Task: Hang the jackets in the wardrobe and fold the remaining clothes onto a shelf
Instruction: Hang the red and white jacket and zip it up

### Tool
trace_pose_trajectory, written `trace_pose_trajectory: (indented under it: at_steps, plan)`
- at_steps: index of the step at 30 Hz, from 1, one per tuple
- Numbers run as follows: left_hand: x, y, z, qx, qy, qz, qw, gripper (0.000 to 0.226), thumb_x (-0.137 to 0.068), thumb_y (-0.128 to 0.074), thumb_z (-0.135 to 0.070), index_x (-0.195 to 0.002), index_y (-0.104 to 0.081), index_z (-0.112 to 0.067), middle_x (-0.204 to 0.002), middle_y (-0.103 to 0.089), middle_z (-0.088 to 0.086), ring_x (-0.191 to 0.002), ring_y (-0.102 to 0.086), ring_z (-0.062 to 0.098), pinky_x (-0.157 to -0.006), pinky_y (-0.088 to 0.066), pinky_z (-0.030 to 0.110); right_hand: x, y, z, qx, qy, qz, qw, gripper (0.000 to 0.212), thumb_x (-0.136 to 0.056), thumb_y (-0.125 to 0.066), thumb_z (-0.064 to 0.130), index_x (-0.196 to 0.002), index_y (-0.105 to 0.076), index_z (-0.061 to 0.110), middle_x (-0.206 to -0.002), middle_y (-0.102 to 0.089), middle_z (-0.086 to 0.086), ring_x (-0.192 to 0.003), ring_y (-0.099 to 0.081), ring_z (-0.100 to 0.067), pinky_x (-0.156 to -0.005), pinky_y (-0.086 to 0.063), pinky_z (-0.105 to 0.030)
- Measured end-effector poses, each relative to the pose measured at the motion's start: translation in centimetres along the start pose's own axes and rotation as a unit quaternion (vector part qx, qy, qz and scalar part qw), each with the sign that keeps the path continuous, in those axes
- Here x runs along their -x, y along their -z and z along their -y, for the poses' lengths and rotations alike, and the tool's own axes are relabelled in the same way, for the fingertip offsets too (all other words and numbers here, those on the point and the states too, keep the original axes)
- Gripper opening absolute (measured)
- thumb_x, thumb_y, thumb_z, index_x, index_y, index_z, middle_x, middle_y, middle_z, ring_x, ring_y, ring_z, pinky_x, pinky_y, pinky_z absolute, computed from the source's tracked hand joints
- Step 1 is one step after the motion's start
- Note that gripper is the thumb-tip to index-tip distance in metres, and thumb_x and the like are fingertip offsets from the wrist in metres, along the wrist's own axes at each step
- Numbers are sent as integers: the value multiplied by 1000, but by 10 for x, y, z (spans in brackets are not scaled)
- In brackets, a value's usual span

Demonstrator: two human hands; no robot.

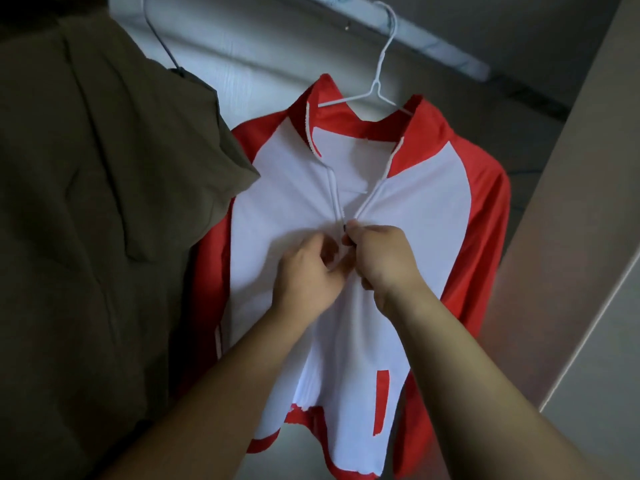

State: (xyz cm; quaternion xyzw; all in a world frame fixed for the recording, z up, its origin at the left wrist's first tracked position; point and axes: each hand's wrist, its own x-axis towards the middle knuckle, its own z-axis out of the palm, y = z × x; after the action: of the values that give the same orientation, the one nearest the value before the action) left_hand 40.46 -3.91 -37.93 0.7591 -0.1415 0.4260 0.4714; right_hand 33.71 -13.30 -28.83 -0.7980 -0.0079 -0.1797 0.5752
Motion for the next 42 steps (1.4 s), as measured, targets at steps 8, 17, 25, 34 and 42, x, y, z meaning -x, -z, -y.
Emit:
trace_pose_trajectory:
  at_steps: [8, 17, 25, 34, 42]
  plan:
    - [-16, 2, -3, -28, -39, 18, 999, 42, -84, -66, -47, -60, -41, -24, -53, -50, -7, -51, -50, 16, -52, -45, 31, -13, 9, 23, 5, 36, -22, 999, 38, -99, -56, 31, -66, -68, 17, -40, -53, 11, -33, -39, -4, -43, -29, -21]
    - [-38, 4, -9, -79, -129, 28, 988, 50, -90, -68, -31, -58, -30, -23, -54, -31, -9, -53, -39, 18, -53, -33, 29, -24, 17, 68, -23, 52, -49, 997, 28, -92, -58, 18, -64, -59, 13, -50, -46, -1, -36, -33, -15, -41, -25, -23]
    - [-54, 13, -14, -126, -63, 162, 977, 50, -88, -63, -53, -58, -44, -18, -55, -50, -2, -55, -52, 17, -56, -48, 34, -30, 32, 78, 29, 170, -52, 984, 45, -103, -53, 31, -59, -60, 23, -39, -47, 17, -36, -40, -1, -43, -29, -17]
    - [-171, 65, -34, -42, -138, -208, 967, 17, -90, -53, -15, -98, -65, -7, -105, -64, 11, -102, -55, 32, -90, -41, 39, -60, 89, 52, 241, 188, -328, 894, 29, -101, -45, 32, -114, -63, 13, -118, -60, -19, -114, -51, -41, -96, -41, -44]
    - [-210, 76, 6, -70, -63, -53, 994, 25, -101, -46, -22, -109, -69, -15, -108, -72, 6, -102, -64, 29, -94, -50, 40, -96, 122, 41, 314, 172, -171, 918, 29, -101, -44, 26, -107, -68, 12, -110, -68, -13, -105, -61, -39, -87, -48, -38]
